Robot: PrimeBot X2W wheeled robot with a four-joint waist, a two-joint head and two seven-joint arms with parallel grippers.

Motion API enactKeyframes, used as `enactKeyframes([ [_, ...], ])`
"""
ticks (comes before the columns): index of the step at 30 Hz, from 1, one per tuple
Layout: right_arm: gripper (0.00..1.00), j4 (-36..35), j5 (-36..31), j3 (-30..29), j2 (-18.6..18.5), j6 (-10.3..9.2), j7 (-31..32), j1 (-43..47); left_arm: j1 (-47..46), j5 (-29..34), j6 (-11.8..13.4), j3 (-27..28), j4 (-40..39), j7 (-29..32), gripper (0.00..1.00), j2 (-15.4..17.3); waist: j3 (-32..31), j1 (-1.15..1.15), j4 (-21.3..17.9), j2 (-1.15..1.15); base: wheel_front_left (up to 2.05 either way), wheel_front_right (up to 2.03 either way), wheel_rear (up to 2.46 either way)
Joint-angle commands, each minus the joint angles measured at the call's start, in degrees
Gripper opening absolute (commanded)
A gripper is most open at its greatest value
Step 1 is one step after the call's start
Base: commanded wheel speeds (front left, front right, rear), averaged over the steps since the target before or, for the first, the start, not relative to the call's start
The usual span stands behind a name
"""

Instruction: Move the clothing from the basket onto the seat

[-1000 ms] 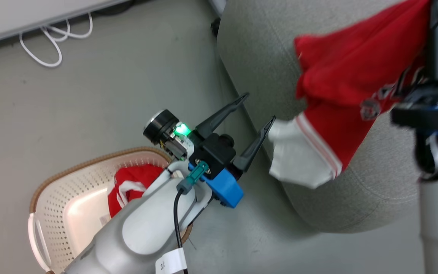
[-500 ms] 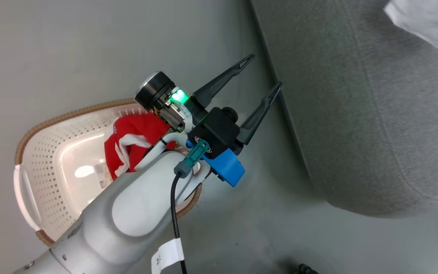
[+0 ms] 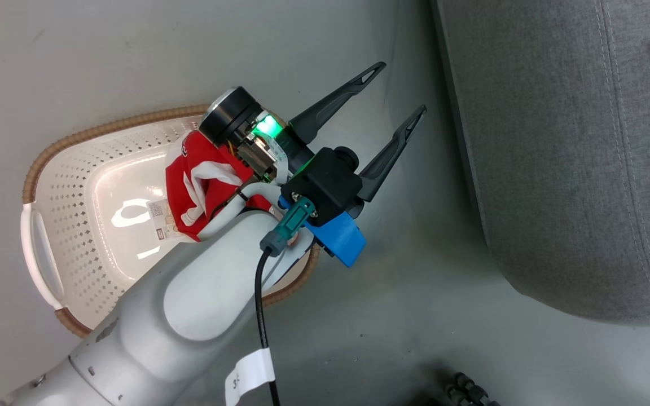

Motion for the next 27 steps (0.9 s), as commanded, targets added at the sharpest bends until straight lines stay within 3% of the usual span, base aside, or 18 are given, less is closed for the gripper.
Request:
enactKeyframes([
  [1,0.00,2.5,0.4,0.8,1.6,-0.01,0.0,2.6,-0.9,-0.1,0.1,-0.1,0.2,-0.2,1.00,0.3,0.1,0.00,-0.2,0.00,0.00,0.00,0.00],
  [14,0.03,7.1,1.7,0.7,7.9,-0.01,0.0,9.1,-1.7,-0.8,0.2,-0.4,1.1,-1.3,1.00,-0.5,-0.1,0.00,0.3,0.00,0.00,0.00,0.00],
  [15,1.00,6.4,1.9,0.4,8.4,-0.01,0.0,9.6,-1.5,-0.9,0.2,-0.4,1.2,-1.3,1.00,-0.5,-0.4,0.00,0.4,0.00,0.00,0.00,0.00],
  [27,1.00,-6.3,0.3,-0.6,13.7,-0.01,0.0,24.4,2.7,-2.8,1.4,2.2,1.8,-2.3,1.00,-2.9,-10.9,0.00,2.2,0.00,0.00,0.00,0.00],
])
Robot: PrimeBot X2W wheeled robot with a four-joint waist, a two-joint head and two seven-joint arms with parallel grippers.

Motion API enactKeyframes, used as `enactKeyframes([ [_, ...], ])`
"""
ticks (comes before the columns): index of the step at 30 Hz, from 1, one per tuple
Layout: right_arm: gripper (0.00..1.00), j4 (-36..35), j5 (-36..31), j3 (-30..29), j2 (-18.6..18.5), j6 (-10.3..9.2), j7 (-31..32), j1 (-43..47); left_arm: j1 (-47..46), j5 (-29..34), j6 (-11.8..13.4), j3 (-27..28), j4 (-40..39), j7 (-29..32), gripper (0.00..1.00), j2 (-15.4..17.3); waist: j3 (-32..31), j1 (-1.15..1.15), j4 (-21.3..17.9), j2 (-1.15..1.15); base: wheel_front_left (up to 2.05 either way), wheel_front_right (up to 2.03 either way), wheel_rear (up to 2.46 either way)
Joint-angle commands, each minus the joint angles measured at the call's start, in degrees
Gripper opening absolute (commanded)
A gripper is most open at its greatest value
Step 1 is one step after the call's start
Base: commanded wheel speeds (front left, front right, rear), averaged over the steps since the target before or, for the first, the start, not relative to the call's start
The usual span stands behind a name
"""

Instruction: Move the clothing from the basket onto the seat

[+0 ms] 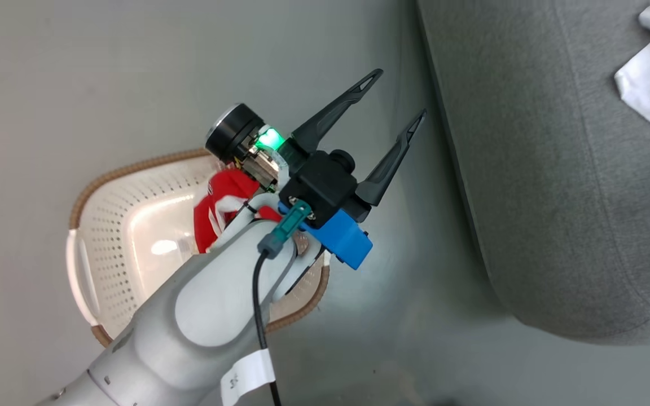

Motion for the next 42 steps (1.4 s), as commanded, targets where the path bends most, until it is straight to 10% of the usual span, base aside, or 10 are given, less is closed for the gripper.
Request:
enactKeyframes([
  [1,1.00,-2.3,-0.4,0.4,1.1,0.01,0.0,2.8,1.6,-0.4,0.6,1.6,-1.1,-0.2,1.00,-0.3,-4.6,0.00,0.8,0.00,0.00,0.00,0.00],
  [19,1.00,-16.2,0.4,18.9,6.3,0.01,0.0,15.7,20.5,2.0,4.1,23.0,-9.3,-0.3,1.00,1.8,-21.9,0.00,8.0,0.00,0.00,0.00,0.00],
  [42,1.00,-15.5,-1.1,28.1,10.6,0.01,0.0,27.4,42.2,8.1,-0.8,43.3,-10.9,-0.3,1.00,-2.9,-33.9,0.00,13.8,0.00,0.00,0.00,0.00],
])
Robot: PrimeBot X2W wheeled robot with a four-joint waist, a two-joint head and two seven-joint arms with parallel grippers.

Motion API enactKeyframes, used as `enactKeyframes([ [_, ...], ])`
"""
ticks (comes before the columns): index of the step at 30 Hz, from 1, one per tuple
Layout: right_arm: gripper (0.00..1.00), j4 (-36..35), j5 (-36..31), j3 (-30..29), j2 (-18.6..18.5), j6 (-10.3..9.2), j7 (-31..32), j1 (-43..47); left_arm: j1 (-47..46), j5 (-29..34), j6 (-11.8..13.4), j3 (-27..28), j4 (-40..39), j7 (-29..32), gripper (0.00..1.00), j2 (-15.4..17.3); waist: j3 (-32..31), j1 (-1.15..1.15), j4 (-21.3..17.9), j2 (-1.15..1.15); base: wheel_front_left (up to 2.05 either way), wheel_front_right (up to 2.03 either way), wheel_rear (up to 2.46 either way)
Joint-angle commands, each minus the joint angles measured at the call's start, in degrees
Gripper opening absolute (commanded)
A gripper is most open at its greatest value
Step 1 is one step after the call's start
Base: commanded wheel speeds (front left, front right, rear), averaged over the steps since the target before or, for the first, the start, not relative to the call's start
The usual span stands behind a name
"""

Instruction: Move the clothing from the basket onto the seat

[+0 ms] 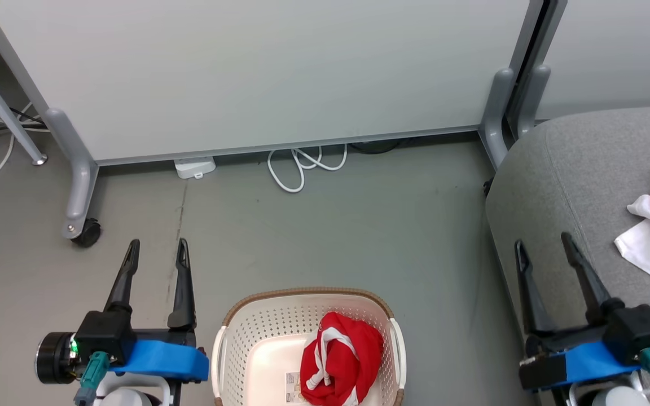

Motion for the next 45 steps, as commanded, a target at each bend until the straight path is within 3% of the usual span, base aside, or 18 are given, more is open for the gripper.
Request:
enactKeyframes([
  [1,1.00,0.5,0.0,-0.1,0.2,0.01,0.0,1.4,0.6,0.6,-0.5,0.5,0.3,-0.2,1.00,-0.2,-0.4,0.01,0.3,-0.01,0.00,0.00,0.00],
  [28,1.00,3.9,2.0,1.0,0.3,0.01,0.0,2.2,-0.1,3.3,-3.2,3.0,2.6,-0.3,1.00,-2.5,0.5,0.01,0.5,-0.01,0.00,0.00,0.00],
  [36,1.00,3.5,2.1,1.4,0.3,0.01,0.0,0.2,-4.1,3.4,-4.4,-0.3,5.8,-0.3,1.00,-2.6,2.8,0.01,-0.6,-0.01,0.00,0.00,0.00],
  [45,1.00,2.0,2.4,0.6,0.3,0.01,0.0,-5.0,-13.0,2.3,-5.5,-6.7,15.0,-0.2,1.00,-2.4,9.1,0.01,-4.0,-0.01,0.00,0.00,0.00],
])
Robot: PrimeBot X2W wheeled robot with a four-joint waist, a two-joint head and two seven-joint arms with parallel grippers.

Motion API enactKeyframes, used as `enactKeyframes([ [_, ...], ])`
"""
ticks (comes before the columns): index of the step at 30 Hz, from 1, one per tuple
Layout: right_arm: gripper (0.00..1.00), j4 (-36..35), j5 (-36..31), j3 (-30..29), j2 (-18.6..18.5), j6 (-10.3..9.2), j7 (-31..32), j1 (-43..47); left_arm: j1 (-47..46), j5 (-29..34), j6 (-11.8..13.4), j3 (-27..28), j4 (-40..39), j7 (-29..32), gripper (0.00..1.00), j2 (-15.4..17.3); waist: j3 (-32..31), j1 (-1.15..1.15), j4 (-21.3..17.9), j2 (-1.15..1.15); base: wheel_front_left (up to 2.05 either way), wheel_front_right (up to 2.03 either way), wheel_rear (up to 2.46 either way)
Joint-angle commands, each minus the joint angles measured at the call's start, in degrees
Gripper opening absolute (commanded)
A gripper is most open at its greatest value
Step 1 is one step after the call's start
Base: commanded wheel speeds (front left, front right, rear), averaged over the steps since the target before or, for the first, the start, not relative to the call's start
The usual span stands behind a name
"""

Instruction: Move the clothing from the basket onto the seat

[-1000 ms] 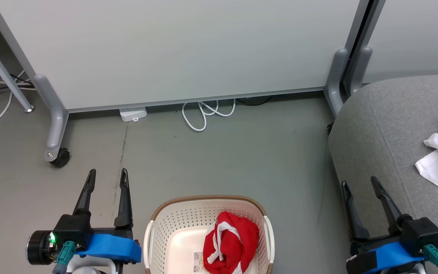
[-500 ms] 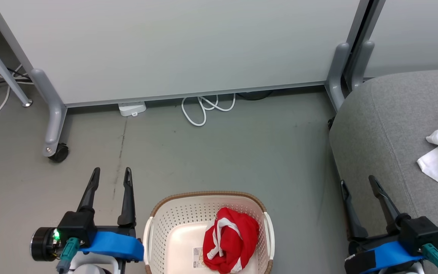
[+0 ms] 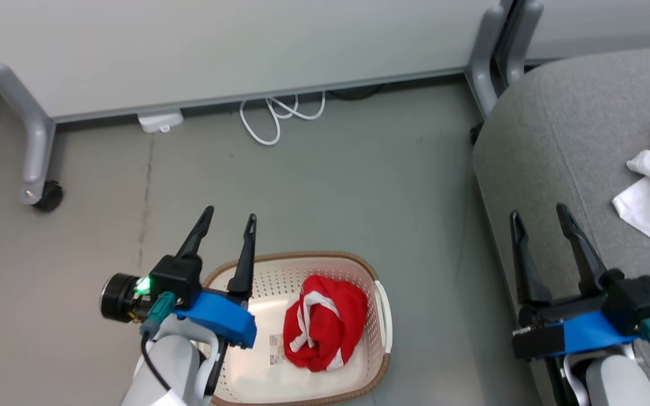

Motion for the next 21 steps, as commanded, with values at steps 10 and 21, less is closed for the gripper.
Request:
enactKeyframes([
  [10,1.00,-2.9,1.3,0.9,0.1,0.01,0.0,-7.0,-11.8,-4.4,-0.3,-10.7,13.7,-0.2,1.00,2.7,11.5,-0.01,-6.6,0.00,0.00,0.00,0.00],
  [21,1.00,-5.4,1.6,0.6,0.1,0.01,0.0,-10.5,-21.6,-8.4,-0.4,-19.3,27.8,-0.2,1.00,4.2,21.1,-0.01,-10.0,0.00,0.00,0.00,0.00],
])
